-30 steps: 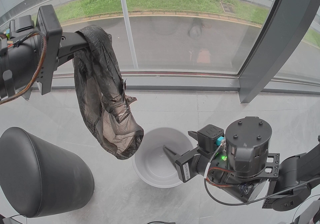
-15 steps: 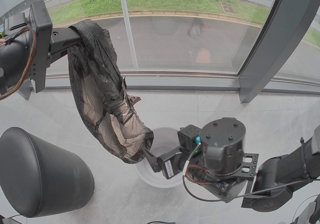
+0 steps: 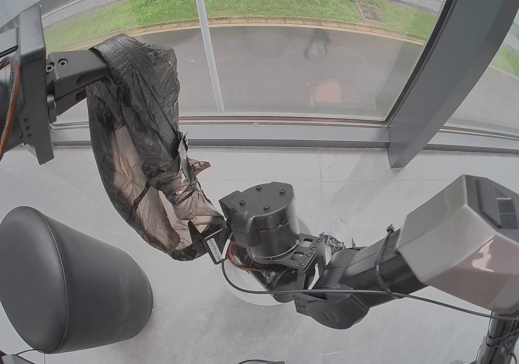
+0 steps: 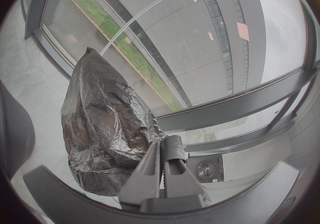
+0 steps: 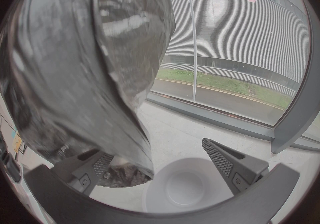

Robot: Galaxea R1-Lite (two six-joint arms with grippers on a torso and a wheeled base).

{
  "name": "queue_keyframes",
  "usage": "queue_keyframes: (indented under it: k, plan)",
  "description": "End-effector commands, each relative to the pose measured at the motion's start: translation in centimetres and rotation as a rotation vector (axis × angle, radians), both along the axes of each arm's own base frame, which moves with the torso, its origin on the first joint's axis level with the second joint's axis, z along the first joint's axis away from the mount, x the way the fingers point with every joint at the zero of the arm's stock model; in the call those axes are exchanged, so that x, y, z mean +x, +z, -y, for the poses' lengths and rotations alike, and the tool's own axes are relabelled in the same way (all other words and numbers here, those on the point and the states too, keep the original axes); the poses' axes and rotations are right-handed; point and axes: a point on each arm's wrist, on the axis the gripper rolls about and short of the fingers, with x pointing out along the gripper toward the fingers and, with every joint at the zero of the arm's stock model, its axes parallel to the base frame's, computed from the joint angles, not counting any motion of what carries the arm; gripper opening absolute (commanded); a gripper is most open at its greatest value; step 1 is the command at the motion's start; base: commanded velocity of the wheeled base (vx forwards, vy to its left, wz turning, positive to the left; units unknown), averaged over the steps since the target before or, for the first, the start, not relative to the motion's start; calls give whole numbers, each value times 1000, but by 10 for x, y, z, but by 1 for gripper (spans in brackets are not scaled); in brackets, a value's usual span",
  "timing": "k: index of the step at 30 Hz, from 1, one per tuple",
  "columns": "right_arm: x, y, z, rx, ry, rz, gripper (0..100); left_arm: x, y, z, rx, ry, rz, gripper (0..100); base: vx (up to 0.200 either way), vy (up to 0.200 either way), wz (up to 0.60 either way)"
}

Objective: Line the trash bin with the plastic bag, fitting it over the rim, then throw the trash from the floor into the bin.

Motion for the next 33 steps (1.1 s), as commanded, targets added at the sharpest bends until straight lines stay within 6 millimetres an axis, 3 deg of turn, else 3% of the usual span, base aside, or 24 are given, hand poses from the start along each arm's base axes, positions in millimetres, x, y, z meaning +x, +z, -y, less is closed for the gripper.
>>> queue_keyframes:
  k: [1,8,9,16,23,25,33]
  plan:
    - [9,-37,-13,-59,1,-34,100,-7,2,-7,-15,-3,15,0,0,0,0]
    - [9,-40,-11,-70,-11,-38,100,-8,2,-7,-18,-3,15,0,0,0,0]
    - [8,-39,-11,-70,-11,-38,0,-8,2,-7,-19,-3,14,0,0,0,0]
    - [-12,-30,11,-100,12,-63,0,-5,-2,-6,-5,2,2,0,0,0,0]
    - [-44,-20,56,-152,87,-119,0,0,-23,-4,54,17,-24,0,0,0,0]
    - [-59,-10,81,-157,148,-139,0,6,-39,-3,73,-12,-44,0,0,0,0]
    - [-78,4,125,-105,253,-212,0,29,-86,-2,100,-106,-128,0,0,0,0]
